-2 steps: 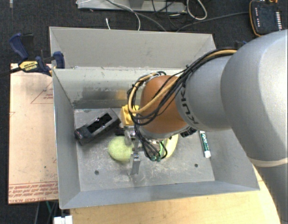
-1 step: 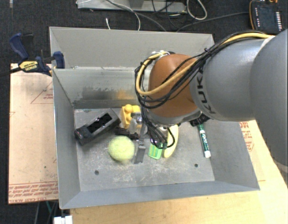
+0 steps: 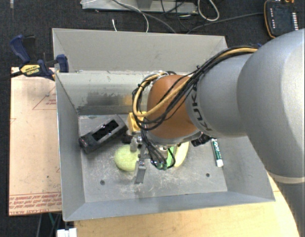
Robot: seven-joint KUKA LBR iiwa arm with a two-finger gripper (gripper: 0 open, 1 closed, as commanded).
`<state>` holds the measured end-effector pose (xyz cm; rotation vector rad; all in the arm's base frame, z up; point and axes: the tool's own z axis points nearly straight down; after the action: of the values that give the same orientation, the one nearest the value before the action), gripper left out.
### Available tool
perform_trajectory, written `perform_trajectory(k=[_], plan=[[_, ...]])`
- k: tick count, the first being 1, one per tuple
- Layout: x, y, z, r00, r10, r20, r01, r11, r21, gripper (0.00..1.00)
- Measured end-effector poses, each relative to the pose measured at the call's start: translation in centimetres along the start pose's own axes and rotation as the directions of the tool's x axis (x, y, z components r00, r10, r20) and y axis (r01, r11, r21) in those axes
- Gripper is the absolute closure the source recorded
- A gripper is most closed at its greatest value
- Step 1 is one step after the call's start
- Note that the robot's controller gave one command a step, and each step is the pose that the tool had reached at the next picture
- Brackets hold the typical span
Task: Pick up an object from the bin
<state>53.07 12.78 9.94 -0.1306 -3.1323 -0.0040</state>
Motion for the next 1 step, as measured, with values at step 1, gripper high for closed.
perform_trajectory(k=[1], plan=[[-0.20, -0.12, 2.82, 0.998, -0.065, 0.022, 0.065, 0.998, -0.004, 0.00]])
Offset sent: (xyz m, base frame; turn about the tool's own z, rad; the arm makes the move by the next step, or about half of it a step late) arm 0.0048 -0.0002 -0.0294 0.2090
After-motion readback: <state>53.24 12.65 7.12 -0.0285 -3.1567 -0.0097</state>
